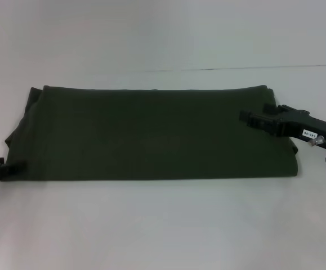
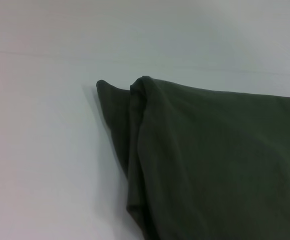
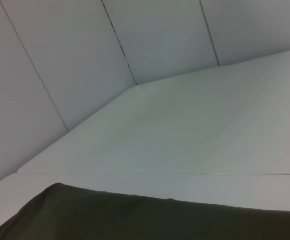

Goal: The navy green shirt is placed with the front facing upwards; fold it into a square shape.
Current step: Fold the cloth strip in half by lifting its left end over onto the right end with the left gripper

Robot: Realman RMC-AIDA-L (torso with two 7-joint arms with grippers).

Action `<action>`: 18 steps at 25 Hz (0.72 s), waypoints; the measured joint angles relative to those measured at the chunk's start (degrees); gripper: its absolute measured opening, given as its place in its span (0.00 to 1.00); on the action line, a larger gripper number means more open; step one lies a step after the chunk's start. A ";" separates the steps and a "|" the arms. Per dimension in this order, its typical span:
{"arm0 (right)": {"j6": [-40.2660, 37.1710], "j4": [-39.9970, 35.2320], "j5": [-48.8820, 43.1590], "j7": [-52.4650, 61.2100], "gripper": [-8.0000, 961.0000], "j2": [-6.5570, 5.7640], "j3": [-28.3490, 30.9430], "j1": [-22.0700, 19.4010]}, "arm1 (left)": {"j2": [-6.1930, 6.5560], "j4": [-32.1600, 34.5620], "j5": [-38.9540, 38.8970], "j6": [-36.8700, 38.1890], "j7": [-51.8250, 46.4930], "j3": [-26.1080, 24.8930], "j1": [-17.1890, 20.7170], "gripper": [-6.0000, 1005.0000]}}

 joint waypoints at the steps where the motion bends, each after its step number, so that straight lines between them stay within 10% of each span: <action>1: 0.06 0.00 0.00 0.04 0.95 0.00 0.04 0.00 | 0.01 0.00 0.04 -0.14 -0.01 0.10 0.00 0.76; 18: -0.18 0.00 0.00 0.25 0.96 0.00 0.37 -0.33 | -0.32 -0.24 1.23 -3.11 -0.13 2.70 -0.37 0.17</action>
